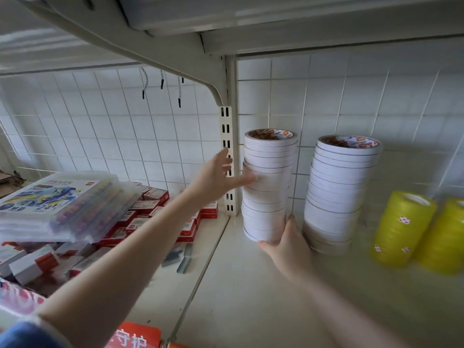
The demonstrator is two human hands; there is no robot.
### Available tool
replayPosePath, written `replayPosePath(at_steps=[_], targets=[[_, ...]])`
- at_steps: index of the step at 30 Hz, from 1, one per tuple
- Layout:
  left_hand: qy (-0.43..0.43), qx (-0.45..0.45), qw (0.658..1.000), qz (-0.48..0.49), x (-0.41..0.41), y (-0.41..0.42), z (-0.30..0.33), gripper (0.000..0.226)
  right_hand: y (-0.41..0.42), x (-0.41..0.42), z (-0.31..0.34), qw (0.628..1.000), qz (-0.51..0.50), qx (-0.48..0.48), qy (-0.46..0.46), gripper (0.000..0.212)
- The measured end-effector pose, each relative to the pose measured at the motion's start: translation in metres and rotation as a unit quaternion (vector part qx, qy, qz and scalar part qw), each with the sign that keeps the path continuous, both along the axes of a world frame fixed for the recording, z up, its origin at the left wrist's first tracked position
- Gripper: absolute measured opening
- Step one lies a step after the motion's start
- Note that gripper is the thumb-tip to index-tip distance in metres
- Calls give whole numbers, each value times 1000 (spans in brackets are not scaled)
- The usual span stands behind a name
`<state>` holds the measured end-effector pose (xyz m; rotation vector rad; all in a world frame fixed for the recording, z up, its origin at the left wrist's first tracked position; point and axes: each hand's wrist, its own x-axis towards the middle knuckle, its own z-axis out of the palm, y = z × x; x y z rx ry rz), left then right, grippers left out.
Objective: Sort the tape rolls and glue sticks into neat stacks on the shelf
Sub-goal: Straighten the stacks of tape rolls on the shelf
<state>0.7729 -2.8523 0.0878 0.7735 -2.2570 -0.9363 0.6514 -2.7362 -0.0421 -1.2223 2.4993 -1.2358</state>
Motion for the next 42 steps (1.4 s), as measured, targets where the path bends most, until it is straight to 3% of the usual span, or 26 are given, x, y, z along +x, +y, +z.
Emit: replayPosePath(at_steps=[3, 8, 10, 15, 22, 31, 42], targets=[[-1, 103, 995, -5, -11, 5, -27, 110, 7, 3, 0, 996, -11, 44, 78, 76], [36, 168, 984, -57, -29, 5, -38, 95, 12, 4, 2, 984, -7, 90, 156, 74], [51, 171, 982, -60, -34, 9, -37, 80, 12, 5, 2, 983, -13, 90, 162, 74], [89, 188, 978, -17, -42, 17, -47, 106, 12, 3, 0, 986, -15, 83, 144, 76], [82, 197, 976, 33, -44, 21, -50, 92, 12, 3, -1, 985, -7, 85, 148, 74], [77, 167, 982, 39, -43, 15, -55, 82, 13, 4, 2, 987, 0, 87, 138, 73], [78, 194, 978, -1, -38, 19, -56, 82, 14, 1, 0, 986, 16, 105, 131, 66]])
